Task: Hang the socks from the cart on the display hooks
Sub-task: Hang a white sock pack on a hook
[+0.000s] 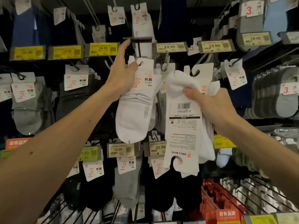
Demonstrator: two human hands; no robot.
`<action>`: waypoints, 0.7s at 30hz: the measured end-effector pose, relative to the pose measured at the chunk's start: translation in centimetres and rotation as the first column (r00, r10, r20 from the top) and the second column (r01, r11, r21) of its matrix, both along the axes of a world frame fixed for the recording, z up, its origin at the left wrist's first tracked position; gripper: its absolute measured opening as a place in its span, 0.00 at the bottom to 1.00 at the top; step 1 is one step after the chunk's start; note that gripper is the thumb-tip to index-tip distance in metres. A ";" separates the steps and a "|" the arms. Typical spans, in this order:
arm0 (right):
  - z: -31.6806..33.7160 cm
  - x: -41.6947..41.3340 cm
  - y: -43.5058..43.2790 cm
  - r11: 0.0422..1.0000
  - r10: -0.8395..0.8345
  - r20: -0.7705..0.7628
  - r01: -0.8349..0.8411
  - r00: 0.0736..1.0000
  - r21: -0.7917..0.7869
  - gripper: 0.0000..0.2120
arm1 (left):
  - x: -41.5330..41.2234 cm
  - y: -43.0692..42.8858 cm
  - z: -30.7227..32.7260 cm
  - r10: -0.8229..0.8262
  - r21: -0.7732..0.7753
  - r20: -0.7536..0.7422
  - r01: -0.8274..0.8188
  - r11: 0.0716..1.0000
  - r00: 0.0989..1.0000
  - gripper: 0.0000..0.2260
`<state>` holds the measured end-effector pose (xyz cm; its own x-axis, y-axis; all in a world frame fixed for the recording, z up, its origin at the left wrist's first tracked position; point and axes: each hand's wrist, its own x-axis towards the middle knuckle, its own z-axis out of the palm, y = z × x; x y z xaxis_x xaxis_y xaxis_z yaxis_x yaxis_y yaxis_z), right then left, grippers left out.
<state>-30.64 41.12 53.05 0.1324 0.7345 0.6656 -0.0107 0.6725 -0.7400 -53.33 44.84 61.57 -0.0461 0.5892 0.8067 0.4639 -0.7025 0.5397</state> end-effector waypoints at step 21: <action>-0.7 0.7 0.9 1.000 -0.001 0.025 0.001 1.000 -0.019 0.04 | 1.1 4.5 0.8 0.304 0.145 -0.034 -0.296 0.944 0.952 0.30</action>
